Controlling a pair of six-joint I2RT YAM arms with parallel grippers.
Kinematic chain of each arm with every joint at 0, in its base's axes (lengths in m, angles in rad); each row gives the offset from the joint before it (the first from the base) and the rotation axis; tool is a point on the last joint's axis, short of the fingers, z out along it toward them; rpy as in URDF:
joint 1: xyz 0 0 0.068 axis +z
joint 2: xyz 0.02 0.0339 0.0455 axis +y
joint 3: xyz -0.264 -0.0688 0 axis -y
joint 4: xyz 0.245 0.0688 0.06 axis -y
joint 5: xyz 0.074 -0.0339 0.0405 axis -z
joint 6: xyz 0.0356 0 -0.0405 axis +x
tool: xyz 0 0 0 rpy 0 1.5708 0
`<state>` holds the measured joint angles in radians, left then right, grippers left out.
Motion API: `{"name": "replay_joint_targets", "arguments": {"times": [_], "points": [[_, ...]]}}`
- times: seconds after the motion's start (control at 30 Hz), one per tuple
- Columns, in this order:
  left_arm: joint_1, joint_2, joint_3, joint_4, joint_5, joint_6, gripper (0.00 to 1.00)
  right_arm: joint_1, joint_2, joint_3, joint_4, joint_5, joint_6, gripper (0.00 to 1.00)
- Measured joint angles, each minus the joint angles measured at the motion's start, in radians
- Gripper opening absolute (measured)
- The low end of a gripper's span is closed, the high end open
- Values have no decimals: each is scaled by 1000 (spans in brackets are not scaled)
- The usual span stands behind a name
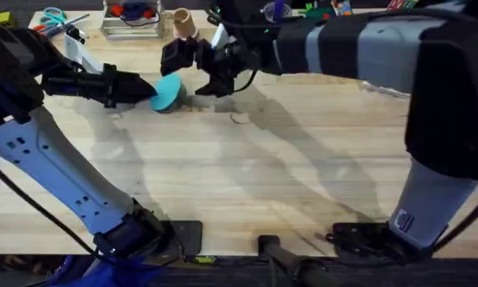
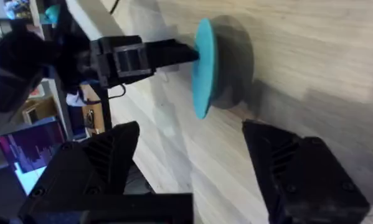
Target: Pick up the plates from the table one by one and place each into a slot on the dish rack.
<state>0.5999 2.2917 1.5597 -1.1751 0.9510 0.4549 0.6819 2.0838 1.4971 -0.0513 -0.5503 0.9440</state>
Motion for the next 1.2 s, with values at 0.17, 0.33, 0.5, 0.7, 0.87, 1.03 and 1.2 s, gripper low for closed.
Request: {"name": "replay_joint_targets", "arguments": {"times": [0.17,0.33,0.5,0.7,0.87,1.03,1.2], "points": [[0,0,0,0,0,0,39,16,37,0,53,3,46,994],[0,0,0,0,0,0,39,30,77,0,125,5,110,994],[0,0,0,0,0,0,39,40,112,0,171,5,156,994],[0,0,0,0,0,0,39,43,122,0,194,35,196,994],[0,0,0,0,0,0,39,44,122,0,205,89,215,995],[0,0,0,0,0,0,38,50,122,0,218,118,220,995],[0,0,0,1,0,0,39,59,122,0,232,126,226,993]]}}
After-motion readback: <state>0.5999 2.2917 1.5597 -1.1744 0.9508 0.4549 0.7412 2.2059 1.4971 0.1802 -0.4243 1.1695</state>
